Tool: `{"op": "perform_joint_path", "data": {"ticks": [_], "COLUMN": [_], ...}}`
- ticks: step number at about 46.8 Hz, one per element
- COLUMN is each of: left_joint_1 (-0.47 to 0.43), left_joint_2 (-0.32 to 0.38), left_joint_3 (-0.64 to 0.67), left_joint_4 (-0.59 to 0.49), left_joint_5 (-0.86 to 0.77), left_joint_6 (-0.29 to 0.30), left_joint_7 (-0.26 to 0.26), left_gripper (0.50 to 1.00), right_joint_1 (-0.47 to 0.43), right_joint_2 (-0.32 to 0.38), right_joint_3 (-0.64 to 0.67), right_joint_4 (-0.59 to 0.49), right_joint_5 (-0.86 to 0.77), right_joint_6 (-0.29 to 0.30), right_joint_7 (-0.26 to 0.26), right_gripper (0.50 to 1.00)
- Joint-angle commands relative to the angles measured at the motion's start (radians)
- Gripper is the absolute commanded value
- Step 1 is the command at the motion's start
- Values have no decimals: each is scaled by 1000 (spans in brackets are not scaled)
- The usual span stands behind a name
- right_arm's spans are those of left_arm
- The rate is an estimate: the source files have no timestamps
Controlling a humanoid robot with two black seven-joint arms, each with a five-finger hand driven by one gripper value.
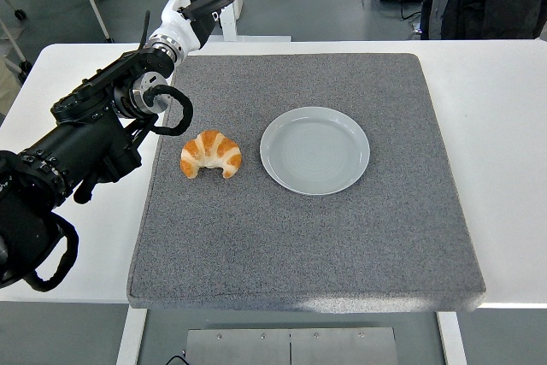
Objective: Place the bread on the plate
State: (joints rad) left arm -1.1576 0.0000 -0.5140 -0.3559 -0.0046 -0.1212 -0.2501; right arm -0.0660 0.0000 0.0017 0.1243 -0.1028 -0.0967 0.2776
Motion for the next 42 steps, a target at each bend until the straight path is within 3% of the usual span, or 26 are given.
{"op": "perform_joint_path", "data": {"ticks": [1, 25, 36, 42], "left_joint_1": [1, 2, -10, -11], "left_joint_2": [0, 0, 0, 0], "left_joint_3": [2, -9, 2, 23], "left_joint_4": [0, 0, 0, -55], "left_joint_5": [0, 0, 0, 14], "left_joint_6": [2, 5, 86, 86], "left_joint_7": [-1, 14, 14, 15], "left_gripper": [999, 999, 999, 999], "right_joint_1": [0, 0, 0, 0], "right_joint_2": [0, 0, 0, 0], "right_joint_3": [1, 0, 0, 0], "right_joint_4": [0, 0, 0, 0], "right_joint_5": [0, 0, 0, 0], "right_joint_6": [0, 0, 0, 0], "right_joint_7": [0, 0, 0, 0], "right_gripper": [1000, 1000, 1000, 1000]}}
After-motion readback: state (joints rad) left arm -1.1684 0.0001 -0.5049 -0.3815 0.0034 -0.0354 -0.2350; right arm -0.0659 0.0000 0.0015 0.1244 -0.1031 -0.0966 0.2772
